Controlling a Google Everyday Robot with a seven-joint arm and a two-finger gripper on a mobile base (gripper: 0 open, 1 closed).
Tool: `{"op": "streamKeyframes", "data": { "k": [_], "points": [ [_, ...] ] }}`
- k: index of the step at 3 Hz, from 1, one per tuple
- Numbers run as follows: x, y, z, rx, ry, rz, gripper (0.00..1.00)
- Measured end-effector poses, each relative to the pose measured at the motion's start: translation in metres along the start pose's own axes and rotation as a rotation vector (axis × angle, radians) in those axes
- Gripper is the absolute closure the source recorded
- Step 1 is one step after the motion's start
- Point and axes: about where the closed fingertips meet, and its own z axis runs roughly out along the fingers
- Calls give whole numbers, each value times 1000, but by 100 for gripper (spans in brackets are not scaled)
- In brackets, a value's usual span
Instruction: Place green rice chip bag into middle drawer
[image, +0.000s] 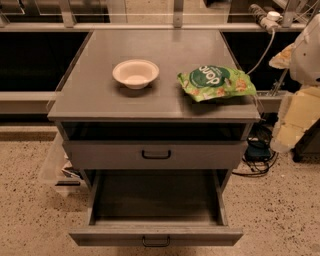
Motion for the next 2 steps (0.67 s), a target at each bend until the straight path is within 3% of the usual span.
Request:
{"op": "streamKeyframes", "data": {
  "k": [2],
  "points": [
    [-3,-11,2,29,-11,-7,0]
  ]
}}
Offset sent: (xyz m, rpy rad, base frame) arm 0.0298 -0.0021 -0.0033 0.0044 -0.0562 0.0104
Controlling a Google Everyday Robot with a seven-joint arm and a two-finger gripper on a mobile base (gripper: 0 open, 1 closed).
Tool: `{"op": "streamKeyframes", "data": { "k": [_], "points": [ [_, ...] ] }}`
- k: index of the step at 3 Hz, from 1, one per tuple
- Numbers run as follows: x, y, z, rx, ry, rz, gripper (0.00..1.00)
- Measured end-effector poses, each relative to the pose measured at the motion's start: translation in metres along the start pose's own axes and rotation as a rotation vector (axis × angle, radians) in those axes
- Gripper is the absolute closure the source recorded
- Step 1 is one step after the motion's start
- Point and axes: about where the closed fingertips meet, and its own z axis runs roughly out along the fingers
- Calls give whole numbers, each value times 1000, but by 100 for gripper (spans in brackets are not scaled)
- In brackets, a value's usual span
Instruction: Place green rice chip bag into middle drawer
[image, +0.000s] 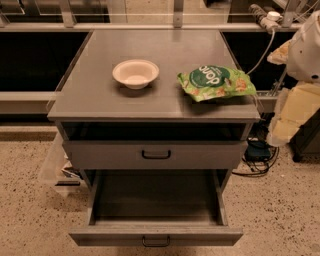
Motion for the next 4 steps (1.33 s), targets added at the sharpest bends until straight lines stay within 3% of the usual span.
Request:
{"op": "streamKeyframes", "data": {
  "k": [2,4],
  "points": [
    [-49,-48,33,99,-105,-94,0],
    [-51,-53,35,123,-99,-87,0]
  ]
}}
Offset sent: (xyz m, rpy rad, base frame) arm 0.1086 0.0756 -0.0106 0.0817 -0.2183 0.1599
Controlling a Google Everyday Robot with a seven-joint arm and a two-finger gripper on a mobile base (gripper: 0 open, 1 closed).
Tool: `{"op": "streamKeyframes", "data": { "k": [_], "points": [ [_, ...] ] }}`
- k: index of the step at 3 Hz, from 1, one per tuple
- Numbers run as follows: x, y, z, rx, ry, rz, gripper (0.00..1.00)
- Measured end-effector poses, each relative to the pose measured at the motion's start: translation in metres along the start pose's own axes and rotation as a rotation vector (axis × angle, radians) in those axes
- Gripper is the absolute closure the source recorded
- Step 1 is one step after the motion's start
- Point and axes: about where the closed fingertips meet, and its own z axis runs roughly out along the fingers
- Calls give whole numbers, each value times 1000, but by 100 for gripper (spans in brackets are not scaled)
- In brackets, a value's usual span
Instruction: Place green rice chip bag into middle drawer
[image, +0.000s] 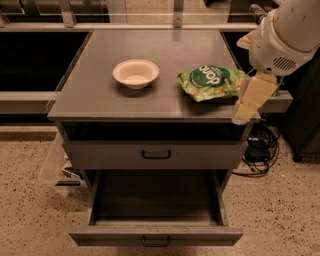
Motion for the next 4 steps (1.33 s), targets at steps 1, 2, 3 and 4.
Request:
{"op": "streamKeyframes", "data": {
  "k": [1,2,3,4],
  "points": [
    [25,-19,23,23,45,8,0],
    [50,-33,56,38,79,24,0],
    [66,-45,84,66,74,31,0],
    [62,-64,116,86,29,11,0]
  ]
}}
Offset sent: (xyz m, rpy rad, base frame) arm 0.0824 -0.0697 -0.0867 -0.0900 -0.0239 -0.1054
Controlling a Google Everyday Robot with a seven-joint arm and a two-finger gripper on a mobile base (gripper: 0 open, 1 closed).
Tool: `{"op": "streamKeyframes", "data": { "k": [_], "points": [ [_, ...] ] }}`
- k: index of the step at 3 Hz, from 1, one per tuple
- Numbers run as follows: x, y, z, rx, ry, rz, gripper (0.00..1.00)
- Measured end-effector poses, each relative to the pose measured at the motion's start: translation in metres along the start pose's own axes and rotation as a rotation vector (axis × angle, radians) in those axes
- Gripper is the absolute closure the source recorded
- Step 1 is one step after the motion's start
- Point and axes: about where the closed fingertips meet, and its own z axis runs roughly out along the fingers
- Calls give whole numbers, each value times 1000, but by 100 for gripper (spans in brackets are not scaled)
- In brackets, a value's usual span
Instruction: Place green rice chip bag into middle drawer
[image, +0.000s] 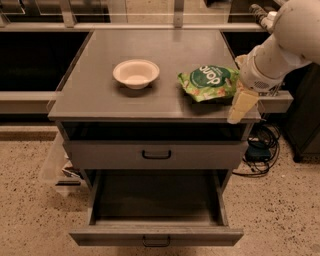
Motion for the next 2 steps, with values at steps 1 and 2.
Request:
{"op": "streamKeyframes", "data": {
  "k": [1,2],
  "points": [
    [-20,-18,37,-8,-55,-43,0],
    [-41,-33,64,-22,-97,-86,0]
  ]
}}
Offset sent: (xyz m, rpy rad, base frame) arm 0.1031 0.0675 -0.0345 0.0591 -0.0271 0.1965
